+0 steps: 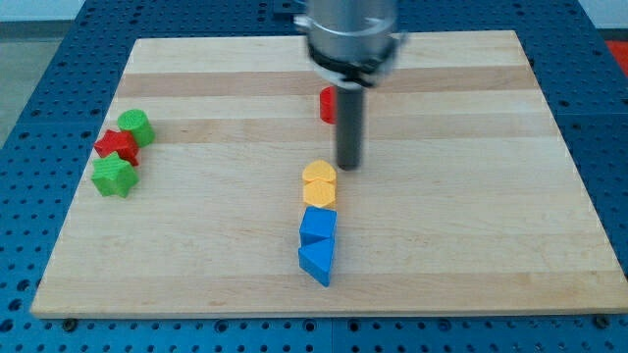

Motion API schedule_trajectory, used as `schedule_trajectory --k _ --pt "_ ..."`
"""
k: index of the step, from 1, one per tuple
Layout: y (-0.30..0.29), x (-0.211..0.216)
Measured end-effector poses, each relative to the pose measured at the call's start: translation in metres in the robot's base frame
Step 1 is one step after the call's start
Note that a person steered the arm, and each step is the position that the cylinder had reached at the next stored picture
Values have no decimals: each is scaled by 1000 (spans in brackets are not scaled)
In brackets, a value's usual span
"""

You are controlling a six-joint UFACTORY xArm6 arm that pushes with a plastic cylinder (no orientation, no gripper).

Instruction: Place the yellow hexagon right to the red star

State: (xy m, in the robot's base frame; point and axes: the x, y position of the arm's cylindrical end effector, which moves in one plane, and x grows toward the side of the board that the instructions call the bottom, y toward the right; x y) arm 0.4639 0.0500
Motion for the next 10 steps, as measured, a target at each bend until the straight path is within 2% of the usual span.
schedule_trajectory --k 1,2,4,5,6,8,10 --pt "9 51" --pt "-42 52" --pt "-127 21" --pt "-159 23" --pt "-162 70" --pt "-176 57" --pt "-176 12"
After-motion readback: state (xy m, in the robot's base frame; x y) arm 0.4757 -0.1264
